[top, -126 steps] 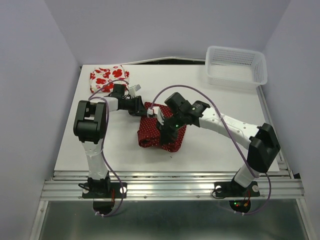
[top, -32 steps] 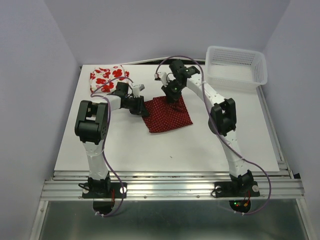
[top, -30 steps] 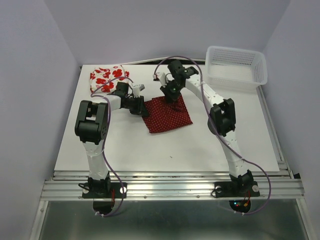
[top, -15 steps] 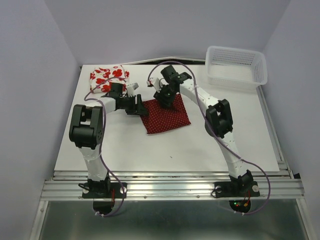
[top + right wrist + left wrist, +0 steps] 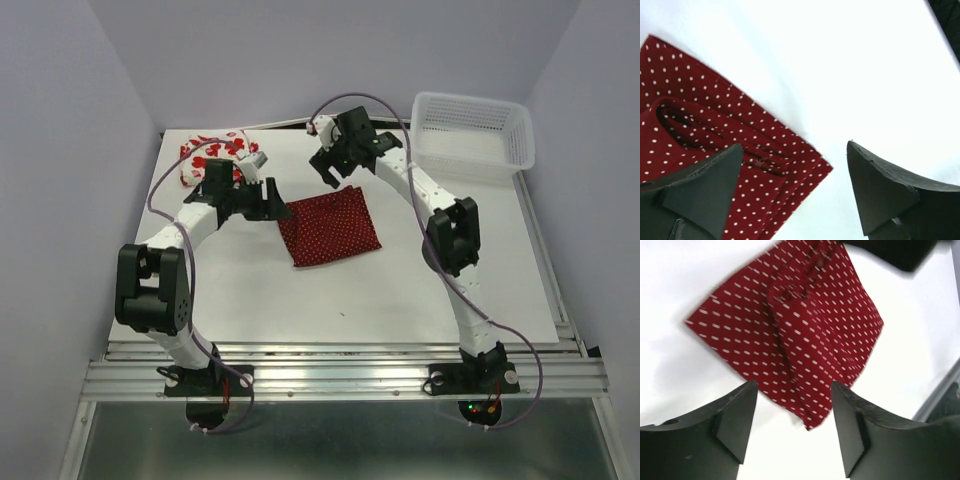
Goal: Fold and stack the skirts
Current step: Fold the skirt
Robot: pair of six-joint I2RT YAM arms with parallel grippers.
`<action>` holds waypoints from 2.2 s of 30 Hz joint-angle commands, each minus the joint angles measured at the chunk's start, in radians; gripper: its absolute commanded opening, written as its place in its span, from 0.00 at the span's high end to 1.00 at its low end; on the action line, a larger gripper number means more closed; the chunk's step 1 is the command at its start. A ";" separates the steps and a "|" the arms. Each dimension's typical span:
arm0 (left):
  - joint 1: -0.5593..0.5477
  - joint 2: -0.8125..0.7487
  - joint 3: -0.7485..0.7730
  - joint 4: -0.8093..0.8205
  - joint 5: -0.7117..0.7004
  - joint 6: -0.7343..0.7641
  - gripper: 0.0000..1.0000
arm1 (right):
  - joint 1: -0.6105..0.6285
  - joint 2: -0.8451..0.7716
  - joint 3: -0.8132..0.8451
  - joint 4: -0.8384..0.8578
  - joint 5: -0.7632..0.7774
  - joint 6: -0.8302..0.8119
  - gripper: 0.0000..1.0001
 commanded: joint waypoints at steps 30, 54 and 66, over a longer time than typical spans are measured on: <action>-0.157 0.396 0.576 -0.222 -0.469 0.318 0.44 | -0.164 -0.225 -0.708 0.063 -0.524 0.142 0.97; -0.540 -0.155 0.072 -0.184 -0.780 0.136 0.42 | -0.144 -0.835 -1.318 0.550 -0.527 1.005 0.61; -0.728 0.016 0.110 -0.220 -0.834 0.076 0.42 | -0.144 -0.710 -1.398 0.845 -0.498 1.234 0.65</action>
